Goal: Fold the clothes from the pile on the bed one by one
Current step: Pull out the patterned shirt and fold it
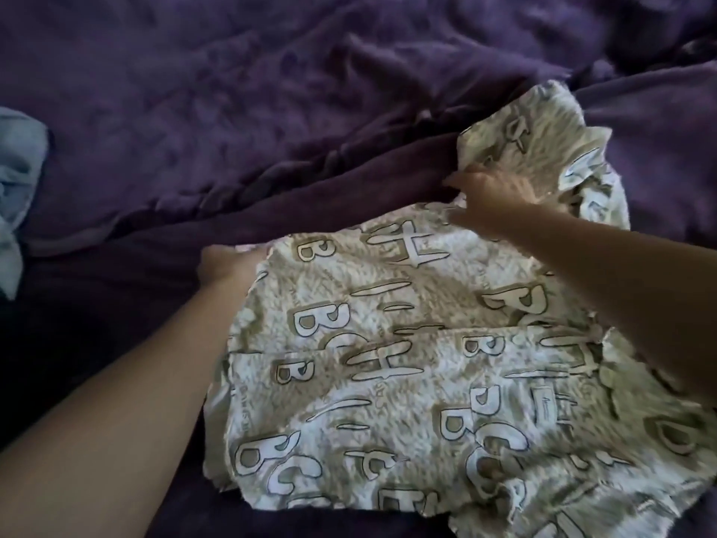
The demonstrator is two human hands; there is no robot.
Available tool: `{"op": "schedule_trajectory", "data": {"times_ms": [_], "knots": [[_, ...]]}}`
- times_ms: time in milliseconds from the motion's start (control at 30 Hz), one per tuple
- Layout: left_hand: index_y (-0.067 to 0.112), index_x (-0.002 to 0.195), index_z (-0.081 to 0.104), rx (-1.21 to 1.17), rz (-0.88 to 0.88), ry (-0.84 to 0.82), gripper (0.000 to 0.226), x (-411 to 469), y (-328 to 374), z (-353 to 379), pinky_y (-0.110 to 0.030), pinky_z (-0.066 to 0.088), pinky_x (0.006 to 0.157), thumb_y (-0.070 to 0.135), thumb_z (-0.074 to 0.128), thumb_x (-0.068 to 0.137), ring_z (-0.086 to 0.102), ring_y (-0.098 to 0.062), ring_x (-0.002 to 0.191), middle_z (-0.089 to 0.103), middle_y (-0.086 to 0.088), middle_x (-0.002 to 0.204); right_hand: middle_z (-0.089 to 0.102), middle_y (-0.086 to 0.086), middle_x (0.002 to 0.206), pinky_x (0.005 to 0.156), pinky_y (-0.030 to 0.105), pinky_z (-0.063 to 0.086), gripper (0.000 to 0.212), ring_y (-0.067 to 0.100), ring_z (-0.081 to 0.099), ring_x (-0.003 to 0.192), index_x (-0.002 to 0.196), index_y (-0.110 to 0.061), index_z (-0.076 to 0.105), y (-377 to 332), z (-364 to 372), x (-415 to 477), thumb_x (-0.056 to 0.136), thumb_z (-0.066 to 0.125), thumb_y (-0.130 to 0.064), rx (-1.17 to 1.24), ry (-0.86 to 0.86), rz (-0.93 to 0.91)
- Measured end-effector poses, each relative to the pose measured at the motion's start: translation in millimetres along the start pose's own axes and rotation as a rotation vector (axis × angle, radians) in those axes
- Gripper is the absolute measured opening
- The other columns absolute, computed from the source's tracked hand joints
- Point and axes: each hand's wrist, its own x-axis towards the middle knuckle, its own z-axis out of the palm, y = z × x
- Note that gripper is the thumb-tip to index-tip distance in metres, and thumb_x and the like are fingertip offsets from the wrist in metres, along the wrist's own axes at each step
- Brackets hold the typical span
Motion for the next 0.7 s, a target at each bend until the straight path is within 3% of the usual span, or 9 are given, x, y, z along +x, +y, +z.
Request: {"op": "schedule_trajectory", "data": {"times_ms": [67,167,333,433,567,633,700], "knots": [[-0.001,0.072,0.064,-0.094,0.161,0.042,0.039,-4,2,6,-0.024,0.042,0.055,0.034,0.079,0.070,0.046,-0.002,0.060,0.055,0.016,0.066,0.063,0.007,0.114,0.081,0.039,0.045,0.028,0.033,0.057,0.108,0.112,-0.032,0.067,3,7,-1,0.087,0.062,-0.042,-0.049,0.033,0.074],[0.007,0.060,0.048,-0.275,0.338,0.134,0.036,1,23,-6,-0.015,0.031,0.046,0.026,0.072,0.077,0.031,0.007,0.045,0.036,0.017,0.042,0.066,0.016,0.098,0.069,0.036,0.038,0.022,0.039,0.061,0.092,0.103,-0.027,0.070,12,-8,2,0.085,0.063,-0.038,0.069,0.216,0.179],[0.002,0.089,0.071,-0.262,0.347,0.117,0.022,34,50,-4,-0.036,0.056,0.073,0.023,0.067,0.084,0.058,-0.016,0.072,0.063,-0.005,0.078,0.066,0.020,0.105,0.078,0.044,0.047,0.032,0.043,0.060,0.097,0.114,-0.026,0.066,12,-18,32,0.084,0.059,-0.034,0.131,0.345,0.245],[0.007,0.116,0.063,-0.178,0.365,0.091,0.035,33,34,3,-0.036,0.049,0.094,0.023,0.067,0.085,0.063,-0.023,0.101,0.066,-0.011,0.110,0.059,0.019,0.123,0.085,0.045,0.046,0.038,0.041,0.056,0.110,0.126,-0.026,0.057,14,2,28,0.088,0.054,-0.030,0.185,0.294,0.291],[0.008,0.117,0.058,-0.057,0.519,0.187,0.038,-14,-24,-12,-0.039,0.044,0.096,0.027,0.064,0.085,0.056,-0.028,0.108,0.058,-0.014,0.117,0.037,0.012,0.147,0.090,0.047,0.044,0.058,0.036,0.040,0.126,0.139,-0.020,0.044,1,26,-24,0.083,0.060,-0.016,0.149,0.355,0.046],[0.006,0.115,0.059,-0.050,0.509,0.198,0.034,-53,-65,-24,-0.043,0.045,0.093,0.026,0.063,0.087,0.055,-0.033,0.105,0.057,-0.017,0.114,0.041,0.014,0.144,0.088,0.047,0.046,0.052,0.034,0.045,0.123,0.135,-0.015,0.048,-14,40,-71,0.084,0.063,-0.016,0.185,0.399,-0.076],[0.004,0.110,0.059,-0.025,0.406,0.178,0.029,-91,-113,-35,-0.044,0.046,0.088,0.025,0.062,0.091,0.057,-0.035,0.102,0.059,-0.018,0.110,0.055,0.015,0.128,0.074,0.042,0.055,0.037,0.027,0.058,0.103,0.122,-0.009,0.058,-28,59,-127,0.086,0.065,-0.014,0.279,0.389,-0.163]]}}
